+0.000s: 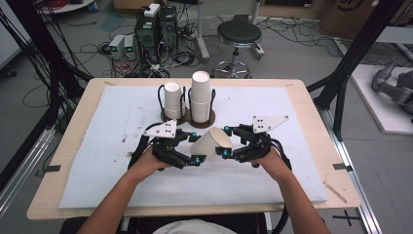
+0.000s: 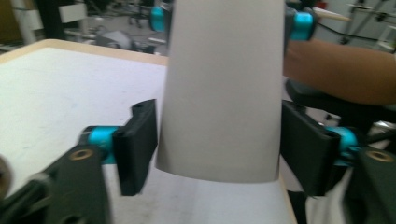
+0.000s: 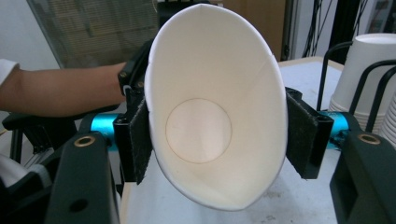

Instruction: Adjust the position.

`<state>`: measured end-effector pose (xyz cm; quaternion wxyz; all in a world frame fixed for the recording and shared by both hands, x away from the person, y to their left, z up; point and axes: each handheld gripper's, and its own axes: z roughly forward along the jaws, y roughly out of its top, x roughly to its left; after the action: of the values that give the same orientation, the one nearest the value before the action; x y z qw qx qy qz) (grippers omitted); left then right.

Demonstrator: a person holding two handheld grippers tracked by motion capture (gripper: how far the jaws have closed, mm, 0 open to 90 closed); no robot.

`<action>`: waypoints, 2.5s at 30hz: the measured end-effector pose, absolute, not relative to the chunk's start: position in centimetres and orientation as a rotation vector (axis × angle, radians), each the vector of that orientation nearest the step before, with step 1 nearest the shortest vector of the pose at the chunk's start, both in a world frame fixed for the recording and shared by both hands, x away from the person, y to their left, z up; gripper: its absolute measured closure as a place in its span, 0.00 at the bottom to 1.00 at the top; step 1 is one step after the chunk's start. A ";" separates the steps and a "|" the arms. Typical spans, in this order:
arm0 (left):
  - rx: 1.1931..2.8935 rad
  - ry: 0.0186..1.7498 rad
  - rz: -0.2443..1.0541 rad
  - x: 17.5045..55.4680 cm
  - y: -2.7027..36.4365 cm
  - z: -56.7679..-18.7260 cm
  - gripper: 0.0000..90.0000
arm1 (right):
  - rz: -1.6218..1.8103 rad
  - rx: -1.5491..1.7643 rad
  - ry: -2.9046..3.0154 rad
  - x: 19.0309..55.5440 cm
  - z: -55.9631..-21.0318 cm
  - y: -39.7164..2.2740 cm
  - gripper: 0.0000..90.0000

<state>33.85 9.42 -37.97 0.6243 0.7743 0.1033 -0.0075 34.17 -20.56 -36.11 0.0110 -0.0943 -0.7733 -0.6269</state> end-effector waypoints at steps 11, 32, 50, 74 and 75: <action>1.807 0.158 -0.026 33.4 9.0 -38.1 0.40 | -1.938 -0.298 -2.403 34.0 -35.9 -19.9 0.34; 1.786 0.204 -0.019 33.6 9.0 -38.2 0.32 | -1.985 -0.325 -2.409 33.8 -35.8 -19.7 0.37; 1.779 0.153 -0.029 33.5 9.0 -38.1 0.40 | -2.016 -0.326 -2.360 33.5 -35.8 -19.3 0.35; 1.774 0.164 -0.039 33.4 8.6 -38.3 0.39 | -2.022 -0.353 -2.293 33.4 -35.8 -18.6 0.24; 1.771 0.163 -0.039 33.4 8.6 -38.3 0.39 | -2.019 -0.356 -2.295 33.4 -35.9 -18.6 0.24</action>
<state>33.39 8.61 -38.28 0.6300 0.7731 0.0710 -0.0170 33.36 -18.56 -35.86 0.0321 -0.1157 -0.7454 -0.6557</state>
